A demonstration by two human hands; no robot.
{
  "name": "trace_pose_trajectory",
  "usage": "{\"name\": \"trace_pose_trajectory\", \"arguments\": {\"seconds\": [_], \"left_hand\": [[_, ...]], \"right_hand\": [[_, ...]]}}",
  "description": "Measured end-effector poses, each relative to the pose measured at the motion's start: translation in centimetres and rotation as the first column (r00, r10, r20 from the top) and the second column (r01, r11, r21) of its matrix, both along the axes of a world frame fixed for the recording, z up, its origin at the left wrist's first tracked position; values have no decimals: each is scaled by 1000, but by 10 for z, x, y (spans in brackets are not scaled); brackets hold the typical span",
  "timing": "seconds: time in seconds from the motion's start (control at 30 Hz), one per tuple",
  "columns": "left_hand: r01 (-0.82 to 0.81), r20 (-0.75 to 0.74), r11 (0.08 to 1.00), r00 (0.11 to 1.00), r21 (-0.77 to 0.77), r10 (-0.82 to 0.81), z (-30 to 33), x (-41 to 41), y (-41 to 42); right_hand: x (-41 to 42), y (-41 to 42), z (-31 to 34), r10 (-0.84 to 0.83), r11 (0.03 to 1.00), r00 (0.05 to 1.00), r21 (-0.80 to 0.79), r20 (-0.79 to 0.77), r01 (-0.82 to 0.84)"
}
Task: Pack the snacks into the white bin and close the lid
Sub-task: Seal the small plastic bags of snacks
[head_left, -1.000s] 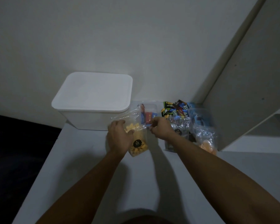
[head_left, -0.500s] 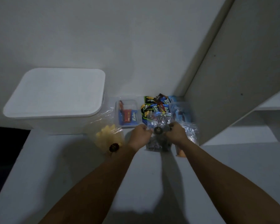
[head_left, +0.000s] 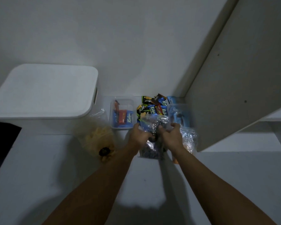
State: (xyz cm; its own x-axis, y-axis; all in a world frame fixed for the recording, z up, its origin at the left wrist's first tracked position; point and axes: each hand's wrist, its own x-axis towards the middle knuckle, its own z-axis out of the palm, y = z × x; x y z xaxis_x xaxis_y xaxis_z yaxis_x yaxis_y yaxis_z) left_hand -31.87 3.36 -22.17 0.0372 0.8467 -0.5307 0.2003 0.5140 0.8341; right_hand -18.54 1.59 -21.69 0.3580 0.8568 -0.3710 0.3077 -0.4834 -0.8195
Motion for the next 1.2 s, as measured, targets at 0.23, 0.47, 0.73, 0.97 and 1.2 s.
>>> {"name": "trace_pose_trajectory", "arguments": {"seconds": [0.23, 0.47, 0.73, 0.97, 1.2], "left_hand": [[87, -93, 931, 994, 354, -58, 11, -9, -31], [49, -83, 847, 997, 530, -6, 34, -16, -51], [-202, 126, 848, 979, 489, 161, 78, -10, -63], [-335, 163, 754, 941, 565, 296, 111, -22, -64], [-336, 216, 736, 942, 587, 257, 140, -22, -56]], "right_hand": [[9, -16, 7, 20, 982, 990, 183, 140, -46], [18, -25, 24, 142, 900, 982, 398, 121, -179], [9, -32, 68, 209, 782, 977, 594, 37, -189], [16, -26, 103, 229, 751, 968, 651, -100, -111], [25, -24, 127, 271, 766, 944, 636, -190, -92]]}}
